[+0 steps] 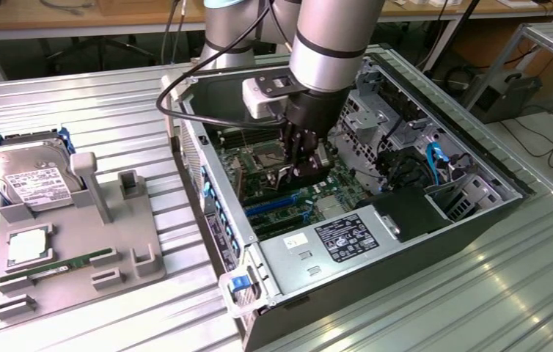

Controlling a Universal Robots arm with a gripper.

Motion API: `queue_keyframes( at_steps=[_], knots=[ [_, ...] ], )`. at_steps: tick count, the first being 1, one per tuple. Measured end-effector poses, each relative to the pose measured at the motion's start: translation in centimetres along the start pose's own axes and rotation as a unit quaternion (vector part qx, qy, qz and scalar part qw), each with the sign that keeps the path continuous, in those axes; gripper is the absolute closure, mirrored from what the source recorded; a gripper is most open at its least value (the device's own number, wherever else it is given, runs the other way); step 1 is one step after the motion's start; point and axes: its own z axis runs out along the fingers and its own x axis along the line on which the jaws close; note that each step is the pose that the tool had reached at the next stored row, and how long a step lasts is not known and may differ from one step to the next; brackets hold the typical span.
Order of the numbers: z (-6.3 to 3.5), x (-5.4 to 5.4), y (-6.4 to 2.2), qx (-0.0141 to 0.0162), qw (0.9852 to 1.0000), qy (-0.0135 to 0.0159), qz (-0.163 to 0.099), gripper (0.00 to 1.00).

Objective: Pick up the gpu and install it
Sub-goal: 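Insert the gpu into the slot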

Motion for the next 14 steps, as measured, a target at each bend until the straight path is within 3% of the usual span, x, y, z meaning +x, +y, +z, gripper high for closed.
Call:
queue_keyframes(
  at_steps=[14],
  knots=[
    [0.09, 0.05, 0.0, -0.0001, 1.0, 0.0008, 0.0, 0.74]
  ],
)
